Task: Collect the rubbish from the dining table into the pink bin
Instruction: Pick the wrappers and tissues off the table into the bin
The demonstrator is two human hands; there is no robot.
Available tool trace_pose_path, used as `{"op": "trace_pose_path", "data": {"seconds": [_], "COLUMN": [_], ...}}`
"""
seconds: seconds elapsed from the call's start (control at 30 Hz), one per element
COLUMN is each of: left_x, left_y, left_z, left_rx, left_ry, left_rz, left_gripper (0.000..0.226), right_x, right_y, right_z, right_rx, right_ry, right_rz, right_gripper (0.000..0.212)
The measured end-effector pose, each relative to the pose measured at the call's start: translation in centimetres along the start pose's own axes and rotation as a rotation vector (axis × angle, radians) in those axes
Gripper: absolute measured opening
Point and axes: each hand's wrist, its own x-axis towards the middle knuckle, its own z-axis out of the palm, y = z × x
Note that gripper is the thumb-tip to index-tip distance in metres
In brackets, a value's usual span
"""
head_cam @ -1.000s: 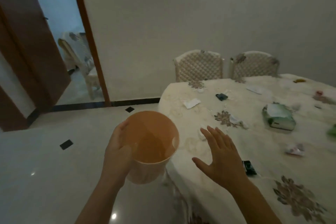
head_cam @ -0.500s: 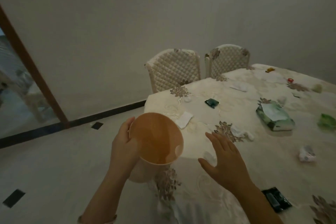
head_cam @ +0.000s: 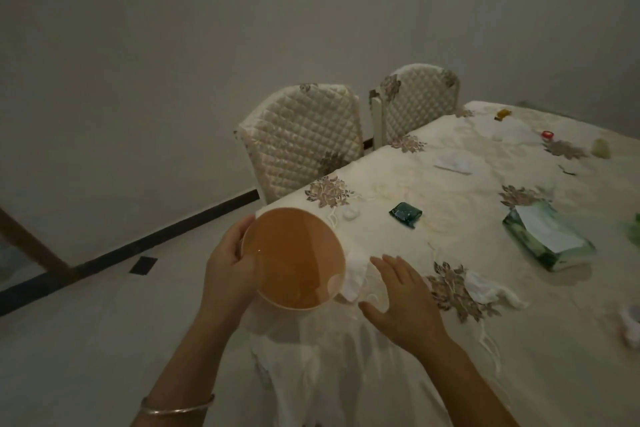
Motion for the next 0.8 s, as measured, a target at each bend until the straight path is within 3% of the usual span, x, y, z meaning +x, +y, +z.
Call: {"op": "trace_pose_path", "data": {"seconds": [0.3, 0.43, 0.57, 0.7, 0.8], "left_x": [7.2, 9.1, 9.8, 10.1, 10.1], "left_y": [-0.9, -1.9, -2.3, -2.3, -2.3], "left_z": [0.6, 0.0, -0.4, -0.7, -0.5], "left_rx": [-0.046, 0.058, 0.076, 0.018, 0.024], "left_ry": [-0.163, -0.295, -0.387, -0.397, -0.403], "left_rz": [-0.040, -0.023, -0.050, -0.119, -0.110], "left_gripper": [0.035, 0.042, 0.055, 0.062, 0.062], "right_x": [4.0, 4.4, 4.1, 3.8, 4.5], "right_y": [-1.7, -2.0, -2.1, -2.0, -2.8], "right_z": [5.9, 6.9, 7.5, 7.4, 4.4], "right_rx": [0.002, 0.023, 0.046, 0.134, 0.222], "right_ry": [-0.162, -0.186, -0.020, 0.111, 0.425], "right_rz": [0.231, 0.318, 0.266, 0.456, 0.522], "right_gripper": [0.077, 0.066, 0.026, 0.021, 0.021]}}
